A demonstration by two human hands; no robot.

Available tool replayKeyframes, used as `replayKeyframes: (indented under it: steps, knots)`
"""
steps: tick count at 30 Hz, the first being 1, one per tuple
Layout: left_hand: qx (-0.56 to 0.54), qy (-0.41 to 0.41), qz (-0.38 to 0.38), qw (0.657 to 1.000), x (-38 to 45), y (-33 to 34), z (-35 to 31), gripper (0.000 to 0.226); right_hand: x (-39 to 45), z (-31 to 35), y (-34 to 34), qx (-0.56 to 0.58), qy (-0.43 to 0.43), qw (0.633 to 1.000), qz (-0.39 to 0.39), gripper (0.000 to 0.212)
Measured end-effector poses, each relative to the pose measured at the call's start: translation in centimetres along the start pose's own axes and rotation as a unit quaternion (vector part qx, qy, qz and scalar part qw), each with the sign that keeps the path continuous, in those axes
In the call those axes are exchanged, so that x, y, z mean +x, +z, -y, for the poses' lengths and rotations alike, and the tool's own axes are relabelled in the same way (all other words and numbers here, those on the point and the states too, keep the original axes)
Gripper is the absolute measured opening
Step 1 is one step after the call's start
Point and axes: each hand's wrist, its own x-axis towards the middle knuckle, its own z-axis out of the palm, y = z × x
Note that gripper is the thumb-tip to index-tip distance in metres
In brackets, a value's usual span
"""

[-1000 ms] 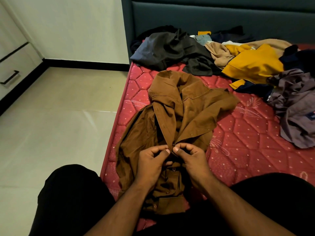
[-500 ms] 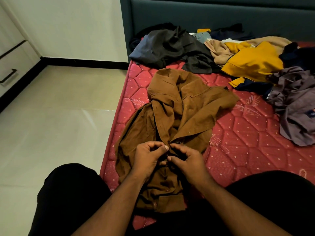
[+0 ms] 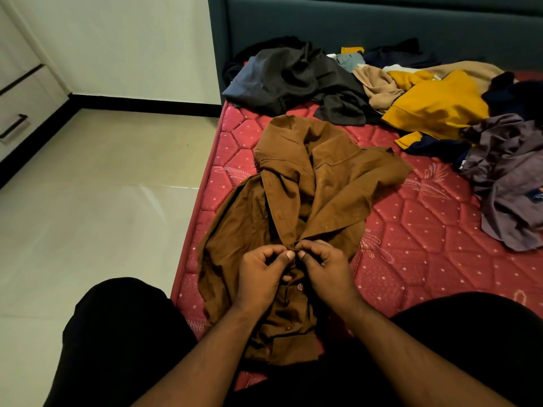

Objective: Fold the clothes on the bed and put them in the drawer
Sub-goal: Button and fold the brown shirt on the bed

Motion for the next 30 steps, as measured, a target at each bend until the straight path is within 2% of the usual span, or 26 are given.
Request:
replayKeyframes:
  steps: [2, 4, 6, 8, 11, 13, 16, 19, 21, 23, 24, 26, 28, 30]
  knots:
    - [-0.007, -0.006, 0.006, 1.000, 0.2, -0.2, 0.1, 0.010, 0.2, 0.5, -0.3, 0.123, 0.077, 0.988, 0.053, 0.015]
    - [-0.020, -0.004, 0.024, 1.000, 0.5, -0.3, 0.1, 0.009, 0.3, 1.1, -0.7, 0.246, 0.152, 0.953, 0.093, 0.012]
    - [-0.019, 0.006, 0.029, 0.999, 0.5, -0.2, 0.0, 0.009, 0.3, 1.4, -0.9, 0.305, 0.189, 0.929, 0.092, 0.012]
    - [-0.011, 0.013, 0.012, 1.000, 0.2, 0.2, -0.1, 0.010, 0.0, 1.6, -0.6, 0.311, 0.192, 0.927, 0.086, 0.013]
    - [-0.014, 0.007, -0.035, 0.999, -0.1, 0.6, -0.2, 0.009, -0.8, 1.4, -0.1, 0.204, 0.124, 0.970, 0.052, 0.014]
    - [-0.017, 0.008, -0.053, 0.998, 0.1, 0.4, -0.3, 0.008, -0.7, 0.7, -0.1, 0.056, 0.011, 0.998, 0.021, 0.016]
    - [-0.013, 0.012, -0.044, 0.999, 0.1, 0.4, -0.4, 0.010, -0.2, -0.4, -0.3, -0.146, -0.138, 0.980, 0.001, 0.014]
    - [-0.003, 0.002, -0.054, 0.999, -0.1, 0.8, 0.0, 0.012, 0.1, -0.2, -0.4, -0.226, -0.181, 0.957, -0.011, 0.018]
    - [-0.014, -0.014, -0.049, 0.999, -0.1, 1.0, 0.2, 0.014, 0.1, -0.3, -0.4, -0.218, -0.179, 0.959, -0.012, 0.017]
    - [-0.037, -0.037, -0.036, 0.998, -0.1, 1.0, 0.2, 0.014, -0.1, 0.1, -0.2, -0.120, -0.098, 0.988, -0.002, 0.014]
    - [-0.047, -0.043, -0.033, 0.997, -0.1, 1.0, 0.1, 0.015, -0.1, 0.7, -0.2, -0.012, -0.015, 1.000, 0.015, 0.012]
    - [-0.049, -0.047, -0.031, 0.997, -0.1, 1.1, 0.1, 0.018, -0.5, 1.8, -0.4, 0.186, 0.122, 0.973, 0.058, 0.011]
    - [-0.049, -0.046, -0.026, 0.997, 0.0, 1.1, 0.1, 0.022, -0.8, 2.4, -0.5, 0.236, 0.168, 0.953, 0.087, 0.009]
    - [-0.036, -0.039, -0.001, 0.999, -0.1, 1.0, 0.1, 0.020, -0.7, 2.4, -0.6, 0.227, 0.164, 0.952, 0.123, 0.014]
